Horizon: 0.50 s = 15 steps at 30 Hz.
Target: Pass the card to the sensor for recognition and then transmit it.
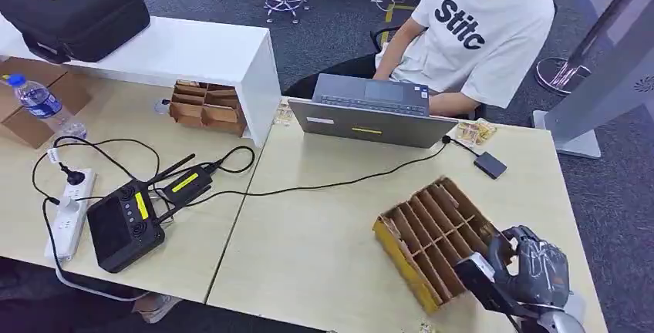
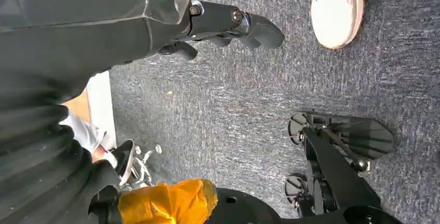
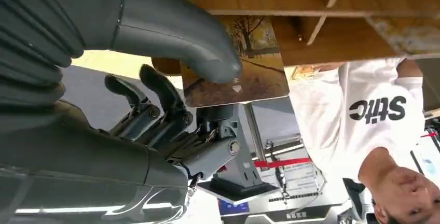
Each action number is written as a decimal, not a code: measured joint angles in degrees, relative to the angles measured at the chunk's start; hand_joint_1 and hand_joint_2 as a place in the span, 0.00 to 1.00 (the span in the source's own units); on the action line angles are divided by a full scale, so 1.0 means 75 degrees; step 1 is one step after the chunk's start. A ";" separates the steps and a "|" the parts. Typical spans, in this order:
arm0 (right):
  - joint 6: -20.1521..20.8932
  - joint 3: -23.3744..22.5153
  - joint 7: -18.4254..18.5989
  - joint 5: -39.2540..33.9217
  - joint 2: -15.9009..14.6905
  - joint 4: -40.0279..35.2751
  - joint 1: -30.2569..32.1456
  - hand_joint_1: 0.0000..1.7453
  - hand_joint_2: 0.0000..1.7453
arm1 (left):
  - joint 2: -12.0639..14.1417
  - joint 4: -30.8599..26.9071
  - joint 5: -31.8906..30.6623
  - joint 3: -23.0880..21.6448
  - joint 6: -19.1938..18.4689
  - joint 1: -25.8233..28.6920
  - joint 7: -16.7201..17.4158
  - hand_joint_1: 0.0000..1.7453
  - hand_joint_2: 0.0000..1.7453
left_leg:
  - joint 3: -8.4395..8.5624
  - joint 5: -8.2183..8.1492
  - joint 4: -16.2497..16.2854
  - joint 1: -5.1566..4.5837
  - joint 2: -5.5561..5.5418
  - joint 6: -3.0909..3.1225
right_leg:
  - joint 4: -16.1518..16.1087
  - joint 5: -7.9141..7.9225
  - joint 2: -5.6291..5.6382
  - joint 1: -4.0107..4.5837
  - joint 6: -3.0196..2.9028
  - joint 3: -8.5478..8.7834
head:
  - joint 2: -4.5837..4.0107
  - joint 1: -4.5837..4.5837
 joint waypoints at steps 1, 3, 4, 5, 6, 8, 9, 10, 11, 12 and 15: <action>0.0000 0.0000 0.0000 0.0000 0.0000 0.0003 0.0000 1.00 1.00 | 0.0000 0.0000 0.0000 0.0000 0.0000 0.0000 0.0000 0.00 1.00 | 0.0000 0.0000 0.0000 0.0000 0.0000 0.0000 | 0.0000 0.0000 0.0000 0.0000 0.0000 0.0000 | 0.0000 0.0000; 0.0000 0.0000 0.0012 0.0003 0.0000 0.0012 0.0000 1.00 1.00 | 0.0000 0.0000 -0.0003 0.0000 0.0000 0.0000 0.0000 0.00 1.00 | 0.0001 0.0000 0.0000 0.0000 0.0000 0.0000 | 0.0000 0.0000 0.0000 0.0000 0.0000 0.0001 | 0.0000 0.0003; 0.0000 0.0000 0.0009 0.0003 0.0000 0.0015 0.0000 1.00 1.00 | 0.0000 0.0000 -0.0003 0.0000 0.0000 0.0001 0.0000 0.00 1.00 | 0.0001 0.0000 0.0000 0.0000 0.0000 0.0000 | 0.0000 0.0000 0.0000 0.0000 0.0000 0.0001 | 0.0000 0.0000; -0.0014 0.0000 0.0006 0.0003 0.0000 0.0017 -0.0003 1.00 1.00 | 0.0000 0.0000 -0.0003 0.0000 0.0000 0.0000 0.0000 0.00 1.00 | 0.0001 0.0000 0.0000 0.0000 0.0000 0.0000 | 0.0000 0.0000 0.0000 0.0000 0.0000 0.0001 | 0.0000 0.0000; -0.0032 0.0000 -0.0014 0.0003 0.0000 0.0017 -0.0004 1.00 1.00 | 0.0000 0.0000 -0.0009 0.0000 0.0000 -0.0001 0.0000 0.00 1.00 | 0.0001 0.0000 0.0000 0.0000 0.0000 0.0000 | 0.0000 0.0000 0.0000 0.0000 0.0000 0.0001 | 0.0000 0.0000; -0.0076 0.0000 -0.0064 0.0009 0.0000 0.0003 -0.0004 1.00 1.00 | 0.0000 0.0000 -0.0026 0.0000 0.0000 0.0000 0.0000 0.00 1.00 | 0.0000 0.0000 0.0000 -0.0001 0.0000 0.0000 | 0.0000 0.0000 -0.0001 0.0000 0.0000 0.0001 | 0.0000 0.0003; -0.0076 0.0000 -0.0064 0.0012 0.0000 -0.0023 -0.0005 1.00 1.00 | 0.0000 0.0000 -0.0026 0.0000 0.0000 0.0000 0.0000 0.00 1.00 | 0.0000 0.0000 0.0000 -0.0001 -0.0001 0.0000 | 0.0000 0.0000 -0.0001 -0.0001 0.0000 0.0001 | 0.0000 0.0000; -0.0076 0.0000 -0.0064 0.0012 0.0000 -0.0038 -0.0005 1.00 1.00 | 0.0000 0.0000 -0.0026 0.0000 0.0000 0.0000 0.0000 0.00 1.00 | -0.0001 0.0000 0.0000 -0.0001 -0.0002 0.0000 | 0.0000 0.0000 -0.0002 0.0000 0.0000 0.0001 | 0.0000 0.0000; -0.0079 0.0000 -0.0064 0.0015 0.0000 -0.0055 -0.0006 1.00 1.00 | 0.0000 0.0000 -0.0029 0.0000 0.0000 0.0001 0.0000 0.00 1.00 | -0.0001 0.0000 0.0000 -0.0001 -0.0002 0.0000 | 0.0000 0.0000 -0.0003 0.0000 0.0000 0.0001 | 0.0000 0.0000; -0.0087 0.0000 -0.0067 0.0015 0.0000 -0.0084 -0.0005 1.00 1.00 | 0.0000 0.0000 -0.0041 0.0000 0.0000 0.0001 0.0000 0.00 1.00 | -0.0002 0.0000 0.0000 -0.0001 -0.0002 0.0000 | 0.0000 0.0000 -0.0003 0.0000 0.0000 0.0000 | 0.0000 0.0000; -0.0128 0.0003 -0.0067 0.0015 -0.0003 -0.0302 -0.0018 1.00 1.00 | 0.0003 0.0000 -0.0052 0.0000 0.0000 0.0001 0.0000 0.00 1.00 | -0.0004 0.0000 0.0000 -0.0001 -0.0001 0.0000 | 0.0000 0.0000 -0.0002 -0.0001 0.0000 -0.0001 | 0.0000 0.0000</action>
